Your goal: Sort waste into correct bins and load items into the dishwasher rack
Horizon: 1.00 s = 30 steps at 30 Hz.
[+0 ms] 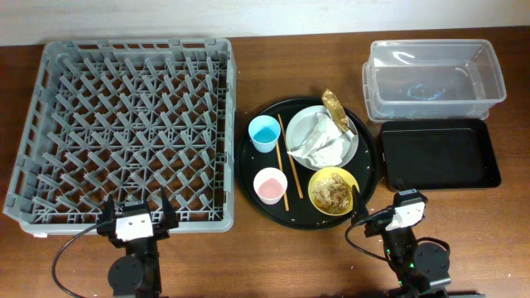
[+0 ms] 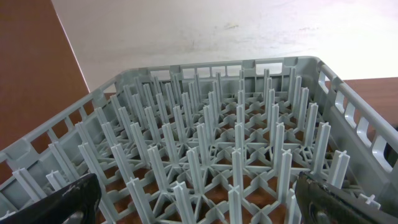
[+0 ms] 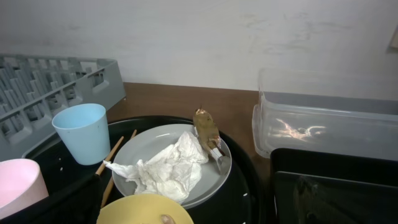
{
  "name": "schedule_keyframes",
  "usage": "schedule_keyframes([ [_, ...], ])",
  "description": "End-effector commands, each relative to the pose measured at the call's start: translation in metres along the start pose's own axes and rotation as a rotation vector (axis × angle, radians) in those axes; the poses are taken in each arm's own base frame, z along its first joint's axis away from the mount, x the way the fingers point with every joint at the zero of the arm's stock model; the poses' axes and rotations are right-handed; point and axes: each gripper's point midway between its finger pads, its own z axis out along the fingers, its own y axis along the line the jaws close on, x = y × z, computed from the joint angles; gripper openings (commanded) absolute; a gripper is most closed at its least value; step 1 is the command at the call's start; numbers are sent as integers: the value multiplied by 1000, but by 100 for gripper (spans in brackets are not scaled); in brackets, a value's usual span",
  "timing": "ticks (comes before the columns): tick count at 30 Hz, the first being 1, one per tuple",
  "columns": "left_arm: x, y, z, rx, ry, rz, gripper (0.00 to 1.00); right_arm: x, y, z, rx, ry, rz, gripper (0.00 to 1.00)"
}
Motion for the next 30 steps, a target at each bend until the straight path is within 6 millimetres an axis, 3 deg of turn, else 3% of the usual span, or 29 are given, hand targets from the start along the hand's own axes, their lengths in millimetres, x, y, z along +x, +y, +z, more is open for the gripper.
schedule_keyframes([
  [1,0,-1,0,9,-4,15,100,2,-1,0,6,3,-6,98],
  [28,0,-2,0,13,-5,15,100,2,-2,0,9,3,-6,99],
  [30,-11,-2,-1,13,-47,8,100,-8,-4,0,20,-38,-8,99],
])
